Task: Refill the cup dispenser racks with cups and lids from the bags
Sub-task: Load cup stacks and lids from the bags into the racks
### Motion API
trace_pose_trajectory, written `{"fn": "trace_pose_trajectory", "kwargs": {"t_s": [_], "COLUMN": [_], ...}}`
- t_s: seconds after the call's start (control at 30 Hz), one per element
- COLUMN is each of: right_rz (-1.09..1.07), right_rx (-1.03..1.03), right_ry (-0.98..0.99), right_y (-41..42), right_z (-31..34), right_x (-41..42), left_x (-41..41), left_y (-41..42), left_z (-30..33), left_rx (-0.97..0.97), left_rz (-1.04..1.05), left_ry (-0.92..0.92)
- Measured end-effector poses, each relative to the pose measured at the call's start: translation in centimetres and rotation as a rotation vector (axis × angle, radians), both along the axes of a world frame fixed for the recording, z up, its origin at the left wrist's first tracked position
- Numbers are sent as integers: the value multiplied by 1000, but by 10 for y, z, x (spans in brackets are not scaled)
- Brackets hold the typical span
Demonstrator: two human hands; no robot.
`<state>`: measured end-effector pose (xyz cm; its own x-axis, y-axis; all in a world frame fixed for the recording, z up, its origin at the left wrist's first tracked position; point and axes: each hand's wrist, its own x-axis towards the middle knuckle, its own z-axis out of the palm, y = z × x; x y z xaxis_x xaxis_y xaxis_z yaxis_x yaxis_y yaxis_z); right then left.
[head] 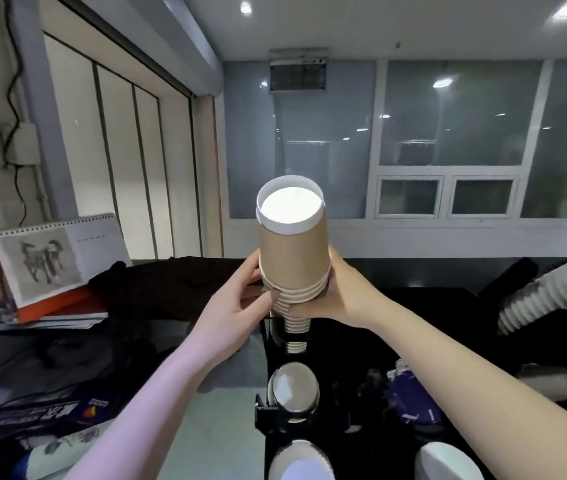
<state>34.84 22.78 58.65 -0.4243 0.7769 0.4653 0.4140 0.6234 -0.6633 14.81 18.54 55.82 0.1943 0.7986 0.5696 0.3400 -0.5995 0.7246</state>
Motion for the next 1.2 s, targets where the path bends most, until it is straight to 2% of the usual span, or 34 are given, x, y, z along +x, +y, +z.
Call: {"fn": "trace_pose_trajectory", "kwargs": {"t_s": [0.2, 0.3, 0.5, 0.67, 0.8, 0.9, 1.07, 1.13, 1.2], "right_rz": [-98, -155, -190, -100, -41, -53, -103, -91, -53], "right_rx": [16, 3, 41, 104, 115, 167, 238, 220, 162], "right_ry": [46, 147, 252, 424, 481, 478, 386, 311, 269], "right_y": [-8, -17, -28, -36, -45, -54, -77, -86, -93], "right_z": [1, -4, -6, -5, 0, 8, 24, 24, 20], "right_x": [-6, -6, -16, -27, -38, -40, -26, -23, -20], "left_x": [-9, -10, -5, -2, -6, -8, -8, -4, 1], "left_y": [13, 18, 24, 22, 24, 16, -16, -33, -45], "left_z": [-6, -11, -11, -12, -14, -10, 17, 28, 31], "left_rx": [-64, -107, -67, -8, -34, -34, 189, 299, 315], "left_rz": [-164, -152, -46, 33, 36, -47, -98, -166, -189], "left_ry": [33, 27, 158, 222, 197, 169, 4, -41, -51]}}
